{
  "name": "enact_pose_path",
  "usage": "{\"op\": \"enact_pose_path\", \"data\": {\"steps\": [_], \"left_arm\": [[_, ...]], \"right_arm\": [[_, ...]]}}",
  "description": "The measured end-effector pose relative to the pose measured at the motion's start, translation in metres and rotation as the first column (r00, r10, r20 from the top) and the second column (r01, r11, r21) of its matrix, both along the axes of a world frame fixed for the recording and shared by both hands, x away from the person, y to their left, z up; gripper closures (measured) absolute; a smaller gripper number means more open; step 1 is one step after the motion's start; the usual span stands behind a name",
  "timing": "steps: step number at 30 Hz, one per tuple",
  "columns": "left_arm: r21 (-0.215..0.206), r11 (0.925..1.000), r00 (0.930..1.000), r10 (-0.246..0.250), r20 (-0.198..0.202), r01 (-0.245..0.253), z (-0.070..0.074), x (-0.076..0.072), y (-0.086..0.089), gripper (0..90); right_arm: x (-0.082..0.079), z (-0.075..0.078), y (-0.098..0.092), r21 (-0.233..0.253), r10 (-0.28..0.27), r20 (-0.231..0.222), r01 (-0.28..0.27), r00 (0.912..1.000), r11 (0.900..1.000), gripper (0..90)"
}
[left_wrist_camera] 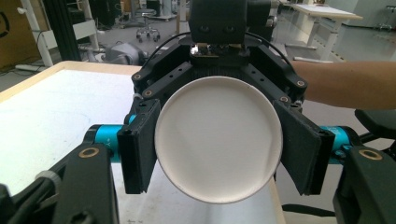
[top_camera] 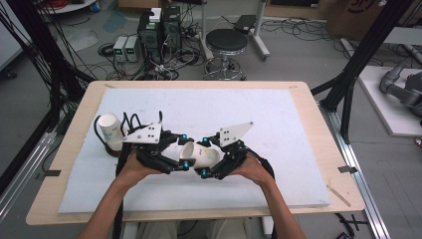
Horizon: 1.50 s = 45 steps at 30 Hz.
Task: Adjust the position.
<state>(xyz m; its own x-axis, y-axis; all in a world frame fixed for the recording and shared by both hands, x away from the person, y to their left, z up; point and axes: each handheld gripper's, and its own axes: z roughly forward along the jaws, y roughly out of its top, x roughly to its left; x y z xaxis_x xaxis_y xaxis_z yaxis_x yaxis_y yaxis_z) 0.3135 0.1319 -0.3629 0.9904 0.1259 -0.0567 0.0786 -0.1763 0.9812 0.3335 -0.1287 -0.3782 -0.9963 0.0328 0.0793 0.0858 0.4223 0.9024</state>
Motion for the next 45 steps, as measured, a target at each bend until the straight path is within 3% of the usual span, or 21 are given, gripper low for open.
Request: {"op": "enact_pose_path", "data": {"steps": [7, 10, 19, 20, 22, 23, 25, 31, 35, 38, 40, 41, 42, 44, 45], "left_arm": [[-0.008, 1.0000, 1.0000, -0.001, 0.000, 0.001, 0.001, 0.000, 0.003, 35.3], [-0.006, 1.0000, 1.0000, -0.003, -0.001, 0.003, 0.001, 0.000, 0.003, 35.4], [-0.007, 0.9999, 0.9999, 0.013, 0.003, -0.013, 0.000, -0.001, 0.004, 34.0], [-0.008, 0.9998, 0.9998, 0.019, 0.004, -0.019, -0.002, -0.001, 0.004, 30.8], [-0.016, 0.9988, 0.9986, 0.047, 0.026, -0.047, -0.005, -0.001, 0.003, 13.7], [-0.015, 0.9982, 0.9974, 0.059, 0.042, -0.059, -0.006, -0.002, 0.004, 11.9], [-0.018, 0.9973, 0.9967, 0.072, 0.037, -0.072, -0.008, -0.002, 0.005, 10.5], [0.012, 0.9980, 0.9976, 0.062, 0.032, -0.062, -0.008, -0.004, 0.011, 10.5], [0.067, 0.9951, 0.9973, 0.072, 0.012, -0.073, -0.006, -0.004, 0.014, 10.5], [0.142, 0.9872, 0.9974, 0.072, 0.011, -0.073, -0.003, -0.004, 0.015, 10.8], [0.207, 0.9761, 0.9977, 0.067, 0.011, -0.068, 0.000, -0.004, 0.015, 11.3], [0.226, 0.9719, 0.9978, 0.067, 0.003, -0.066, 0.000, -0.004, 0.015, 11.4], [0.252, 0.9657, 0.9980, 0.063, 0.006, -0.063, 0.001, -0.004, 0.015, 11.4], [0.338, 0.9396, 0.9985, 0.054, 0.010, -0.054, 0.004, -0.003, 0.013, 11.6], [0.365, 0.9297, 0.9988, 0.049, 0.006, -0.048, 0.005, -0.002, 0.012, 11.7]], "right_arm": [[0.001, 0.000, -0.001, -0.010, 0.001, 0.005, -0.001, 1.0000, 1.000, 15.6], [0.000, 0.001, -0.001, -0.022, 0.017, 0.018, -0.017, 0.9997, 1.000, 26.4], [-0.002, 0.003, -0.003, -0.023, 0.009, 0.040, -0.008, 0.9992, 1.000, 29.1], [-0.001, 0.003, -0.003, -0.023, 0.010, 0.041, -0.010, 0.9991, 1.000, 29.1], [-0.002, 0.003, -0.003, -0.027, 0.013, 0.039, -0.012, 0.9992, 1.000, 29.2], [-0.003, 0.003, -0.003, -0.026, 0.011, 0.040, -0.010, 0.9992, 1.000, 29.2], [-0.003, 0.003, -0.003, -0.031, 0.010, 0.038, -0.009, 0.9992, 0.999, 29.2], [-0.002, 0.004, -0.006, -0.033, -0.008, 0.037, 0.009, 0.9993, 0.999, 29.2], [-0.001, 0.004, -0.008, -0.048, -0.022, 0.012, 0.022, 0.9997, 0.999, 29.1], [-0.001, 0.006, -0.009, -0.087, -0.034, 0.010, 0.035, 0.9994, 0.996, 29.1], [-0.002, 0.009, -0.010, -0.132, -0.044, 0.012, 0.045, 0.9990, 0.990, 29.1], [-0.003, 0.013, -0.010, -0.187, -0.052, 0.019, 0.055, 0.9985, 0.981, 29.1], [-0.003, 0.013, -0.010, -0.187, -0.052, 0.019, 0.055, 0.9985, 0.981, 29.1], [-0.003, 0.017, -0.010, -0.244, -0.064, 0.024, 0.068, 0.9977, 0.968, 29.1], [-0.002, 0.020, -0.009, -0.284, -0.068, 0.021, 0.072, 0.9974, 0.956, 29.1]]}}
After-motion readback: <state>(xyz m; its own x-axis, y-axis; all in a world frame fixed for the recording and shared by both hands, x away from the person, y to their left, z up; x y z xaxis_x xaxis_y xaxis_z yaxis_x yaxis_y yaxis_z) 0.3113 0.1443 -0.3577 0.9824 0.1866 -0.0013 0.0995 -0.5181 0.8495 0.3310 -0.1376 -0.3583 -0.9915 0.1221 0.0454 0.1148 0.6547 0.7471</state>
